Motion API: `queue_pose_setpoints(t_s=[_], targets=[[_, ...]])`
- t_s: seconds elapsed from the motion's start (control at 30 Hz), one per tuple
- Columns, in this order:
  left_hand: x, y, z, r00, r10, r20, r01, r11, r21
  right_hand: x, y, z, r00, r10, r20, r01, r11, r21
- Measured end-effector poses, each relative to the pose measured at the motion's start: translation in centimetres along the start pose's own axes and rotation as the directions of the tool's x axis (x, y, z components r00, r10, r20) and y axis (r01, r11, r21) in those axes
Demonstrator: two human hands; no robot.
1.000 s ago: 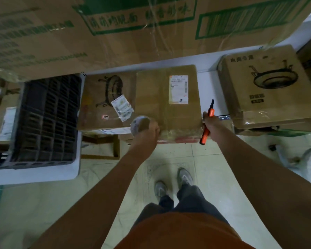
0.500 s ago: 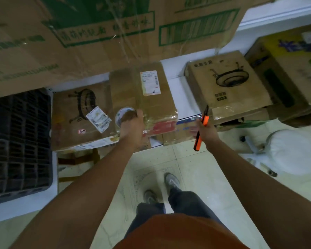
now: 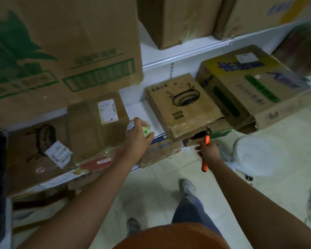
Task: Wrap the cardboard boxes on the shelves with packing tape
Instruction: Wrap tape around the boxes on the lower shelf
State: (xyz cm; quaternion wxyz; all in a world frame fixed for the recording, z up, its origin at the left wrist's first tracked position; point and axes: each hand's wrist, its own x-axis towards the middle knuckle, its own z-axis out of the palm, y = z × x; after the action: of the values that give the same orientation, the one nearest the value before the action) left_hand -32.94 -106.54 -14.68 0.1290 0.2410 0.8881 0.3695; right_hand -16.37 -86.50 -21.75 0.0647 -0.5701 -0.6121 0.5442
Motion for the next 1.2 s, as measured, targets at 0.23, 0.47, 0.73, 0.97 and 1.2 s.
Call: queue_pose_setpoints(t_s=[0.23, 0.47, 0.73, 0.97, 1.2], targets=[[4.5, 3.1, 9.4, 0.966, -0.26, -0.005, 0.26, 0.966, 0.001, 11.3, -2.1, -3.3, 0.973, 0.217, 0.081, -0.227, 0.96, 0.165], [5.8, 1.6, 16.0, 0.891, -0.445, -0.086, 0.445, 0.895, -0.019, 18.3, -4.9, -4.6, 0.881, 0.357, 0.311, -0.452, 0.829, 0.33], [4.2, 10.3, 11.9, 0.938, -0.227, -0.261, 0.313, 0.877, 0.364, 17.3, -9.9, -5.5, 0.918, 0.252, 0.307, -0.35, 0.878, 0.325], [4.6, 13.3, 7.1, 0.97, -0.07, -0.231, 0.176, 0.86, 0.478, 10.9, -17.6, -7.9, 0.962, 0.003, 0.273, -0.088, 0.95, 0.3], [5.8, 13.5, 4.2, 0.971, 0.037, -0.237, 0.11, 0.811, 0.575, 8.6, -24.0, -7.9, 0.872, -0.064, 0.485, -0.06, 0.97, 0.235]])
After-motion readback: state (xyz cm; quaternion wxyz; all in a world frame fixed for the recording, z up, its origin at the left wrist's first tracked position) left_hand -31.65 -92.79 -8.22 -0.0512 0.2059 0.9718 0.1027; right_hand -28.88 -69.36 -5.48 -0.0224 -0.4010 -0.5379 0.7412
